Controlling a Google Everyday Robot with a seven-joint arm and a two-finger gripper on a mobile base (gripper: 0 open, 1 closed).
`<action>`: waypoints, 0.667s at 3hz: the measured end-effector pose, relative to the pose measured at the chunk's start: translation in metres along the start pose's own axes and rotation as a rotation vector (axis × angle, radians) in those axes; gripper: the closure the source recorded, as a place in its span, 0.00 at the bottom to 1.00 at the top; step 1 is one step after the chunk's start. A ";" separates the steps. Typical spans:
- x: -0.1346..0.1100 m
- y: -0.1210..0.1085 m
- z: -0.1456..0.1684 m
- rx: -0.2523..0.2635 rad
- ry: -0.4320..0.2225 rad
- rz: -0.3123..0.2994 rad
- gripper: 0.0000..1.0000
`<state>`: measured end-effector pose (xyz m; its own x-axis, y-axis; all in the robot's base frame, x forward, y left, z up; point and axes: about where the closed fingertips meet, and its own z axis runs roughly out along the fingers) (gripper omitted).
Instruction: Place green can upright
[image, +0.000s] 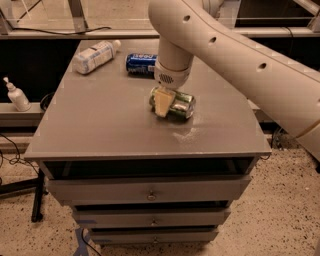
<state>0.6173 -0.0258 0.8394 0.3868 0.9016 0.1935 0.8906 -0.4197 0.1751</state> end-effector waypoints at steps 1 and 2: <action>-0.004 0.001 -0.005 -0.007 -0.011 0.011 0.63; -0.008 0.004 -0.020 -0.037 0.019 0.030 0.88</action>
Offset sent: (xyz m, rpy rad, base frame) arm -0.0087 -0.0220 0.0397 0.0317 -0.0851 -0.0615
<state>0.6132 -0.0368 0.8578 0.4084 0.8866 0.2174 0.8692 -0.4504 0.2042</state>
